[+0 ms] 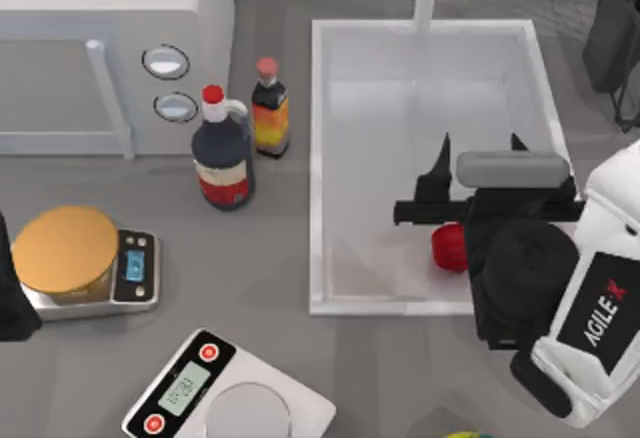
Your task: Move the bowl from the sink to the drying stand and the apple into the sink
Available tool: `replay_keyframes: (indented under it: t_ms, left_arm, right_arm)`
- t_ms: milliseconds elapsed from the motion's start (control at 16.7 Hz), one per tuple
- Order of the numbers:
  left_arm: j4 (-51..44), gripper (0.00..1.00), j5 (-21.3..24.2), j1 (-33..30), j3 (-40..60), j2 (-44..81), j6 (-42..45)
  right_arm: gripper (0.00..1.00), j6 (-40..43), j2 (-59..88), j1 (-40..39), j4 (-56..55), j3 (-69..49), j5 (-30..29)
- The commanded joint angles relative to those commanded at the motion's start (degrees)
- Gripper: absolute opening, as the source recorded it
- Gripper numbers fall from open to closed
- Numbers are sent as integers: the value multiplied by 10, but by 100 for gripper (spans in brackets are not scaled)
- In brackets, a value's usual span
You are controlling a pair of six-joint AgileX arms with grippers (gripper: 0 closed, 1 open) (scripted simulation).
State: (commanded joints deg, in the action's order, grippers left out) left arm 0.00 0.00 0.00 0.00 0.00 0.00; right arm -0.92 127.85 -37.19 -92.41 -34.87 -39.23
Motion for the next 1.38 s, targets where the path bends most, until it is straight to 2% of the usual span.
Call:
replay_keyframes:
  t_ms: [60, 120, 660, 840, 1080, 1380]
  left_arm:
    - [0, 100, 0, 0, 0, 0, 0]
    - [0, 100, 0, 0, 0, 0, 0]
    - [0, 100, 0, 0, 0, 0, 0]
    - [0, 100, 0, 0, 0, 0, 0]
    - [0, 100, 0, 0, 0, 0, 0]
    - [0, 100, 0, 0, 0, 0, 0]
  right_arm:
    - [98, 0, 0, 0, 0, 0, 0]
    - [100, 0, 0, 0, 0, 0, 0]
    - [100, 0, 0, 0, 0, 0, 0]
    - [100, -4, -30, 24, 34, 32, 28]
    - [100, -5, -146, 90, 163, 120, 106]
    - [100, -2, -412, 244, 434, 213, 197]
